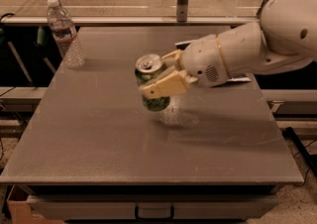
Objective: Knock green can over
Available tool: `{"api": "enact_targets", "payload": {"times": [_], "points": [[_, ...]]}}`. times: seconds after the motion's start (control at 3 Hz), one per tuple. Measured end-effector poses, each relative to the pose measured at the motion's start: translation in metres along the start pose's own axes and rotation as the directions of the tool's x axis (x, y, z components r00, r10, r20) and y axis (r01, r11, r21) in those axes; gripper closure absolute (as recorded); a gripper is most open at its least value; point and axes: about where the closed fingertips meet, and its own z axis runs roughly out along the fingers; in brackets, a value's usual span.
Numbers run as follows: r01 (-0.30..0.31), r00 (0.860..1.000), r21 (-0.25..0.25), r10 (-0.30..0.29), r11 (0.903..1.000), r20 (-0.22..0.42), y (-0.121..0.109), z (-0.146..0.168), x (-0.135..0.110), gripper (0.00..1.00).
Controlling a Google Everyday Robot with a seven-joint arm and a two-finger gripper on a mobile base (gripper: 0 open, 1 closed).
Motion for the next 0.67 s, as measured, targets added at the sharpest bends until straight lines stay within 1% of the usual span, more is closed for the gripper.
{"api": "enact_targets", "payload": {"times": [0.33, 0.67], "points": [[0.069, 0.984, 0.081, -0.055, 0.9943, -0.172, -0.0226, -0.0415, -0.0184, 1.0], [0.156, 0.924, 0.083, -0.115, 0.9843, -0.366, -0.0221, -0.0508, -0.0177, 1.0]]}}
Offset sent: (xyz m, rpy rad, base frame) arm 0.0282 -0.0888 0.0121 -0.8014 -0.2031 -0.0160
